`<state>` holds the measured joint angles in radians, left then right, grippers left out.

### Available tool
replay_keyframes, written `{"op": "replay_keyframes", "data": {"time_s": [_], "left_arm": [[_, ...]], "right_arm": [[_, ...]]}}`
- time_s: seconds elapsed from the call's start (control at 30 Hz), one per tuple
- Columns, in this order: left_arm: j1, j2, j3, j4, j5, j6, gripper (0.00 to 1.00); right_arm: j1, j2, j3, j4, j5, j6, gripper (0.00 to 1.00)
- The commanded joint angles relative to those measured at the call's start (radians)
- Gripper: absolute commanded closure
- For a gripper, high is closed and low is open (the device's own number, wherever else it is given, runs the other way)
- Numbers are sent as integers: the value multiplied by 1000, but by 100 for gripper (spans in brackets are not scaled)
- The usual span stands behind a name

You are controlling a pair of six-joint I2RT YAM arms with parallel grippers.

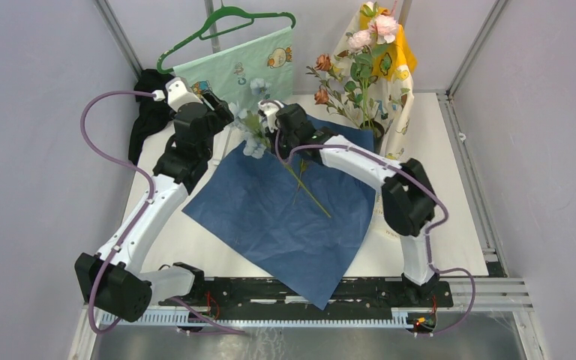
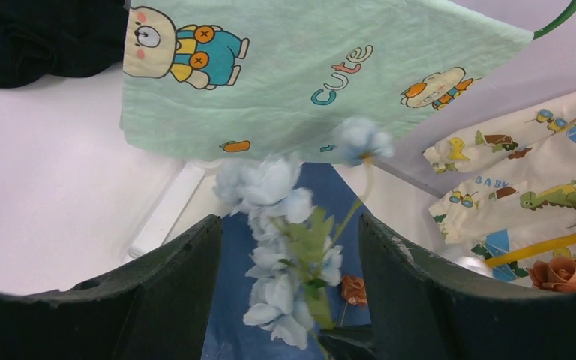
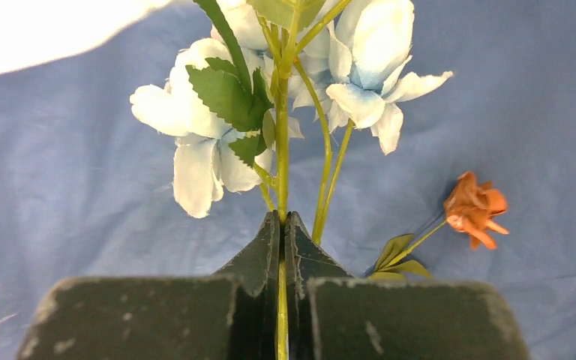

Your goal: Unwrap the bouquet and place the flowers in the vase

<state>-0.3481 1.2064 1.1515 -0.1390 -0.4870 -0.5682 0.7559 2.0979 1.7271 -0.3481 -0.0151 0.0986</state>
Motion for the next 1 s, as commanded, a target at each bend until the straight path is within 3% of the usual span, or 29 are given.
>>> {"op": "replay_keyframes", "data": {"time_s": [0.0, 0.27, 0.57, 0.77, 0.97], "left_arm": [[9, -9, 11, 48, 2, 7, 27], [9, -46, -5, 53, -21, 22, 28], [10, -7, -1, 58, 25, 16, 28], [8, 44, 2, 74, 98, 8, 28], [9, 85, -10, 105, 176, 19, 29]], "right_arm": [[-1, -239, -65, 161, -81, 51, 100], [-1, -500, -180, 222, 51, -19, 100], [-1, -829, -422, 515, 216, -235, 100], [-5, -929, -556, 756, 420, -397, 100], [-44, -916, -593, 960, 535, -520, 100]]}}
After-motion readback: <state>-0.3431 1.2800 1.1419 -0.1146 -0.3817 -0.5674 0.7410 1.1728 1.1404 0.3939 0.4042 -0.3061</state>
